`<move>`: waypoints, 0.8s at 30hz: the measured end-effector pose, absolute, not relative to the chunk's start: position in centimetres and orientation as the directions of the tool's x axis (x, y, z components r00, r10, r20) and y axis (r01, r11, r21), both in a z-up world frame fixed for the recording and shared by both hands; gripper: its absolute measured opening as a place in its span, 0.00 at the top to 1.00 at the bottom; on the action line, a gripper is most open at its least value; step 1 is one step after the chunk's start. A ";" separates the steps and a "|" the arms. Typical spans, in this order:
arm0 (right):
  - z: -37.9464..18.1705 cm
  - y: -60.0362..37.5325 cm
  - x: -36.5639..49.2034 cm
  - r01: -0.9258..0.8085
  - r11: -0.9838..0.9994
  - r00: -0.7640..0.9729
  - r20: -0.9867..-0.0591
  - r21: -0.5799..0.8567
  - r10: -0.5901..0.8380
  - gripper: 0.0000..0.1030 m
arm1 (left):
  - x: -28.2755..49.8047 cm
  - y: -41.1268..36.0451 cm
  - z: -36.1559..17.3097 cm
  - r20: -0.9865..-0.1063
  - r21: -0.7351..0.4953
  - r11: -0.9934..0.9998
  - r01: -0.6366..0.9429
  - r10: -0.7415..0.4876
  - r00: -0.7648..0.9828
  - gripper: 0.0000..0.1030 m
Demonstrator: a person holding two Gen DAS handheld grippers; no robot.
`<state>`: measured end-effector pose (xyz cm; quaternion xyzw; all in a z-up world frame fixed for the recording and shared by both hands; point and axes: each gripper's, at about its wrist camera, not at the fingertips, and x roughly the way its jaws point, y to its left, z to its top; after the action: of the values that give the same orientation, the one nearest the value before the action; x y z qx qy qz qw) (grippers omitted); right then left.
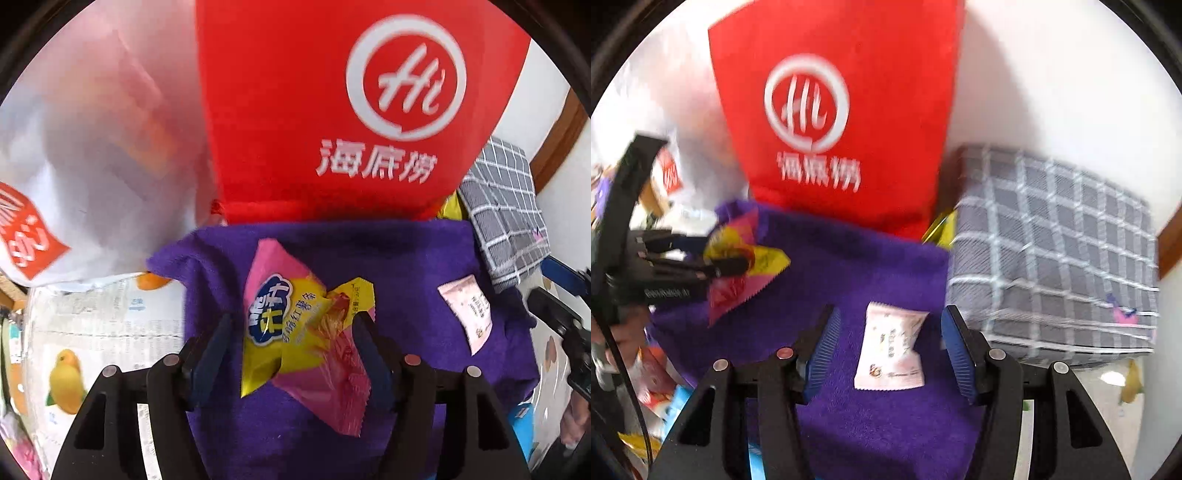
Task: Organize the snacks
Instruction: 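Open the right tool on the towel while the left tool releases its chip bag, then move both open tools back toward the snack pile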
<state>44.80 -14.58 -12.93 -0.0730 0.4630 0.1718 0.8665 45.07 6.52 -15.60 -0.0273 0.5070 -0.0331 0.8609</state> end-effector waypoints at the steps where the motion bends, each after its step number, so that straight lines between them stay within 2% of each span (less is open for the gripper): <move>1: -12.2 -14.6 44.3 -0.363 0.931 0.527 -0.815 0.038 0.239 0.45 | 44.7 6.7 -14.7 -0.866 -0.083 0.996 0.028 -0.086 0.492 0.36; 3: -10.9 -14.5 43.0 -0.346 0.937 0.560 -0.792 0.045 0.244 0.45 | 43.8 7.1 -13.0 -0.851 -0.095 0.995 0.023 -0.093 0.516 0.35; 5: -9.8 -14.4 41.6 -0.343 0.939 0.581 -0.779 0.029 0.236 0.45 | 42.5 7.6 -11.3 -0.833 -0.113 0.994 0.012 -0.101 0.544 0.29; 12: -6.7 -14.2 35.6 -0.331 0.943 0.621 -0.759 -0.028 0.195 0.45 | 36.1 8.8 -7.3 -0.794 -0.160 0.987 0.030 -0.147 0.590 0.29; 16: -6.7 -15.1 32.1 -0.304 0.952 0.616 -0.769 -0.032 0.171 0.45 | 32.1 9.2 -6.3 -0.790 -0.163 0.986 0.034 -0.151 0.594 0.29; 24: -8.8 -18.9 25.6 -0.219 0.973 0.551 -0.814 0.068 0.181 0.45 | 25.2 9.6 -5.6 -0.784 -0.175 0.984 0.022 -0.153 0.601 0.29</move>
<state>25.56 -18.87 -8.81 -0.0209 0.4598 0.1136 0.8805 25.22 9.63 -5.64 -0.0738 0.4439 -0.0490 0.8917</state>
